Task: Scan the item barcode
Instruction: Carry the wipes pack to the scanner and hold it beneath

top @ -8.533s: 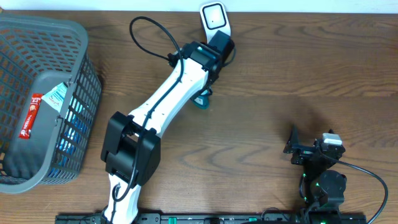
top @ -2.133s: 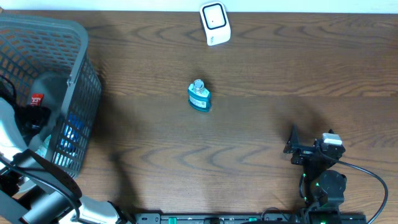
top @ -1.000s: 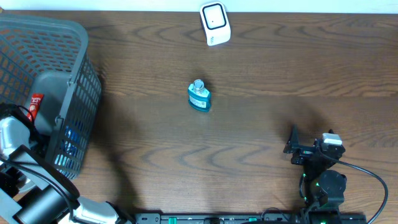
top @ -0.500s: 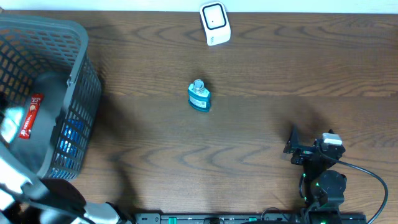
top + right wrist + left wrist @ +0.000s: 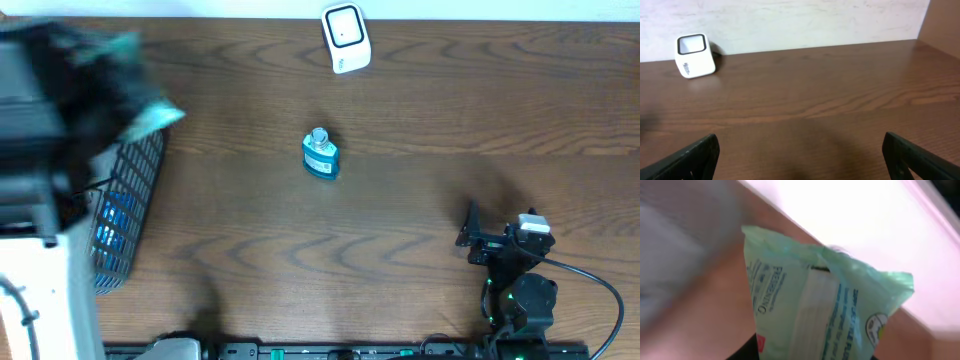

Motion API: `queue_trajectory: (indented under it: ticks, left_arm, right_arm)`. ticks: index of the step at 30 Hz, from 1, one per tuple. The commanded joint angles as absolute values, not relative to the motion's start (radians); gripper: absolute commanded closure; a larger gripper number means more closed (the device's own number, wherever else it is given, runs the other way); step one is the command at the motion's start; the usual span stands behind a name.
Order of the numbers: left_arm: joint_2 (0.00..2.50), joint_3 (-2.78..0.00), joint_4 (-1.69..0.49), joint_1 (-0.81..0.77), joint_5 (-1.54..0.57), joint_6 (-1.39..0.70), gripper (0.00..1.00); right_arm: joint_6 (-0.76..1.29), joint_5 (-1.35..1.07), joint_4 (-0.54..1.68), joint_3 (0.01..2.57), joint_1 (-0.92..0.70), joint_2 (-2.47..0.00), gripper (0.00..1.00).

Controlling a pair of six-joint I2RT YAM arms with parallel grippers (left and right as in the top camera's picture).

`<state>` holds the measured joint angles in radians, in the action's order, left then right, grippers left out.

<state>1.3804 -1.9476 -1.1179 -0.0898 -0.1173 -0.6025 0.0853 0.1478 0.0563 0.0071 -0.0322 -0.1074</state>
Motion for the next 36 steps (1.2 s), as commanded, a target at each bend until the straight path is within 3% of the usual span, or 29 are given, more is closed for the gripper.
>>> queue_trajectory:
  ticks: [1,9,22,25,26,28,32,34,35,36]
  left_arm:
    - [1.436,-1.958,-1.057,-0.327,-0.032,-0.604,0.66]
    - [1.761,-1.958,-0.950,-0.698,0.112,-0.617,0.65]
    - [2.275,-1.958,-0.838,-0.898,0.125,-0.641,0.63]
    - [2.318,-1.958,-0.827,-0.903,0.125,-0.641,0.54]
    - [2.319,-1.958,-0.828,-0.902,0.125,-0.641,0.46]
    - [2.311,-1.962,-0.828,-0.900,0.132,-0.640,0.14]
    - [2.252,-1.964,-0.829,-0.897,0.171,-0.624,0.05]
    - [2.219,-1.964,-0.828,-0.897,0.171,-0.622,0.07]
    - [2.205,-1.964,-0.828,-0.898,0.170,-0.621,0.28]
    - [2.192,-1.964,-0.829,-0.898,0.169,-0.621,0.60]
  right_arm:
    - [0.073,0.152,0.060,0.006,-0.041,-0.105,0.01]
    - [0.073,0.152,0.060,0.006,-0.041,-0.105,0.01]
    - [0.073,0.152,0.060,0.006,-0.041,-0.105,0.01]
    - [0.073,0.152,0.060,0.006,-0.041,-0.105,0.01]
    - [0.073,0.152,0.060,0.006,-0.041,-0.105,0.01]
    - [0.073,0.152,0.060,0.006,-0.041,-0.105,0.01]
    - [0.073,0.152,0.060,0.006,-0.041,-0.105,0.01]
    - [0.073,0.152,0.060,0.006,-0.041,-0.105,0.01]
    - [0.073,0.152,0.060,0.006,-0.041,-0.105,0.01]
    - [0.073,0.152,0.060,0.006,-0.041,-0.105,0.01]
